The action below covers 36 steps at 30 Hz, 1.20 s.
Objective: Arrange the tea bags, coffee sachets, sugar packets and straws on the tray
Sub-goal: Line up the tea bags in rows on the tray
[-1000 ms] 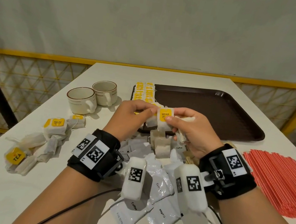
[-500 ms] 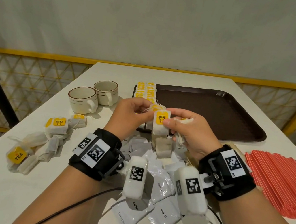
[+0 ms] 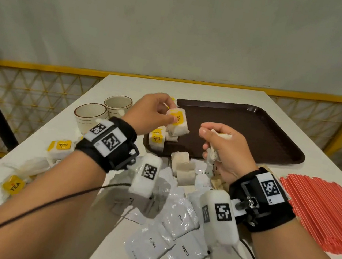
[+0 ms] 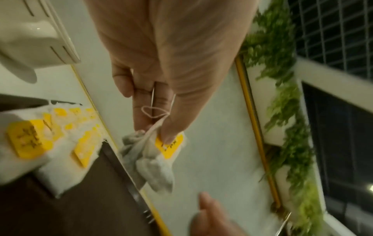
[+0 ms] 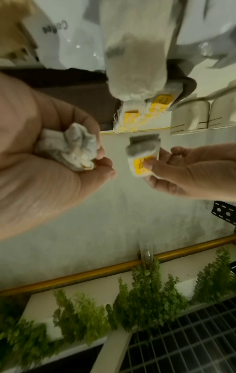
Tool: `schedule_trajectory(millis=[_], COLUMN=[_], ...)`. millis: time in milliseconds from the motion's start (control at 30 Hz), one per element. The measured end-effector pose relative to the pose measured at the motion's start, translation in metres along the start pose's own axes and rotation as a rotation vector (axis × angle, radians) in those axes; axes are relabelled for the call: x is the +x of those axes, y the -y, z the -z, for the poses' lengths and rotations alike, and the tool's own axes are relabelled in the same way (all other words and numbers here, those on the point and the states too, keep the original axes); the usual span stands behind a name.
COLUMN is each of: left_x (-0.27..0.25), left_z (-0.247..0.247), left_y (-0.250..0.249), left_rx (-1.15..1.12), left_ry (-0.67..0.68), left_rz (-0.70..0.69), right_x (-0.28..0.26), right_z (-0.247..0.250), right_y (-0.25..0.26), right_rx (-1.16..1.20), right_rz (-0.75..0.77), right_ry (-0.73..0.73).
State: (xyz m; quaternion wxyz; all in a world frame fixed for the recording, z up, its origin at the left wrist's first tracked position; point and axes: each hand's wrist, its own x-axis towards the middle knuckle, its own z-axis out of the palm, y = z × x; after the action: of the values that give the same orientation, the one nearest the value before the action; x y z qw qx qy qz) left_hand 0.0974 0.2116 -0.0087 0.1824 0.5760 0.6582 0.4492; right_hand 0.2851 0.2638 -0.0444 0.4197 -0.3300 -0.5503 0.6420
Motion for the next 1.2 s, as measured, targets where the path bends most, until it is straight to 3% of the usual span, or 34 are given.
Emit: schedule_trajectory(millis=[233, 367, 1067, 1200], left_x=[0.034, 0.036, 0.048, 0.048], left_z=[-0.004, -0.005, -0.008, -0.004], left_y=[0.017, 0.016, 0.031, 0.03], left_rx=[0.433, 0.537, 0.576, 0.591], left_ry=[0.325, 0.42, 0.249, 0.139], left_rz=[0.072, 0.078, 0.147, 0.143], right_x=[0.001, 0.0, 0.0, 0.001], right_z=[0.0, 0.001, 0.001, 0.001], right_y=[-0.002, 0.0, 0.0, -0.001], right_rx=[0.003, 0.004, -0.018, -0.022], right_rz=[-0.005, -0.003, -0.007, -0.006], right_ry=[-0.017, -0.019, -0.011, -0.015])
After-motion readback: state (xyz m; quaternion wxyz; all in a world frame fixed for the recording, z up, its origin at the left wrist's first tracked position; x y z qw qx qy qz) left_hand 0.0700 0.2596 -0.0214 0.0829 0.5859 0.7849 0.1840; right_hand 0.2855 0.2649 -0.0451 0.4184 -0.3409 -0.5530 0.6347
